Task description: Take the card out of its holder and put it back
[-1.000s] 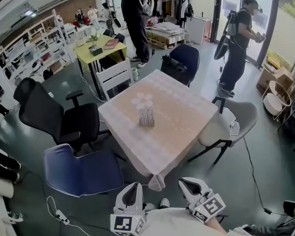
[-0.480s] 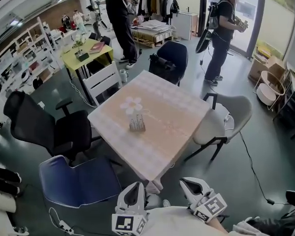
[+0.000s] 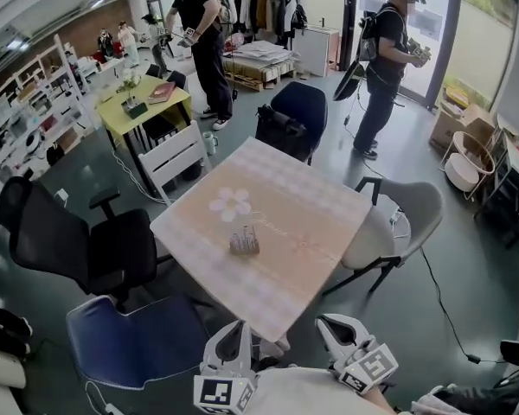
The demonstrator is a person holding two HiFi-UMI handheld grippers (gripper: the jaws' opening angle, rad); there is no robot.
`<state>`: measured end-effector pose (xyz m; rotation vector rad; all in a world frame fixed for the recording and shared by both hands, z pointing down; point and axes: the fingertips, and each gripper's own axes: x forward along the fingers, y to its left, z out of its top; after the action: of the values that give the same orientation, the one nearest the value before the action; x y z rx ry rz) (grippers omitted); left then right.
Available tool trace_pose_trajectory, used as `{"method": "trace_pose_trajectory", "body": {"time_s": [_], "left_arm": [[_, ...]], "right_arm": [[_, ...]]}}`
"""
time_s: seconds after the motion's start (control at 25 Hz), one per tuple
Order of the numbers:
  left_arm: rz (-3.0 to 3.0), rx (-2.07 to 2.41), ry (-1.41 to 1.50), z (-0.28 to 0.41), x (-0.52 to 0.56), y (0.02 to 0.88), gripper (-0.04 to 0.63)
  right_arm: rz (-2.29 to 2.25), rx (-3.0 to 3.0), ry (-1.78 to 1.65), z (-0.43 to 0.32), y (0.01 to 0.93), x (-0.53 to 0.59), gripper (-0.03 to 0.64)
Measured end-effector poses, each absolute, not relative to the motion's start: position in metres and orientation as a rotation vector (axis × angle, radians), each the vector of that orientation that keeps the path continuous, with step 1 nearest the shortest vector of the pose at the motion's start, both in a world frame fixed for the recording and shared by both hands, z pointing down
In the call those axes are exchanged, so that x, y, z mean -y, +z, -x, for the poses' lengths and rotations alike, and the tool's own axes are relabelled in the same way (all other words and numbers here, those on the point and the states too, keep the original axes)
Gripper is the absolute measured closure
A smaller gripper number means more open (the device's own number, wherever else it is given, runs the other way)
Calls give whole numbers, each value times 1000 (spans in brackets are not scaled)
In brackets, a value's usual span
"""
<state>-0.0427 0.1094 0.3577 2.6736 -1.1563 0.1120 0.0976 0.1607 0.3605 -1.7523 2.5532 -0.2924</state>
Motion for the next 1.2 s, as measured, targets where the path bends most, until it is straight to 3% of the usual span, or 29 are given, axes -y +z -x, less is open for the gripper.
{"method": "trace_pose_trajectory", "body": {"time_s": [0.6, 1.2], "left_arm": [[-2624, 1210, 152, 90, -69, 376, 595], [-2550, 1292, 167, 74, -38, 377, 595]], "right_arm": [[1729, -2563, -322, -62, 372, -110, 618], [1614, -2654, -390, -74, 378, -65, 618]]}}
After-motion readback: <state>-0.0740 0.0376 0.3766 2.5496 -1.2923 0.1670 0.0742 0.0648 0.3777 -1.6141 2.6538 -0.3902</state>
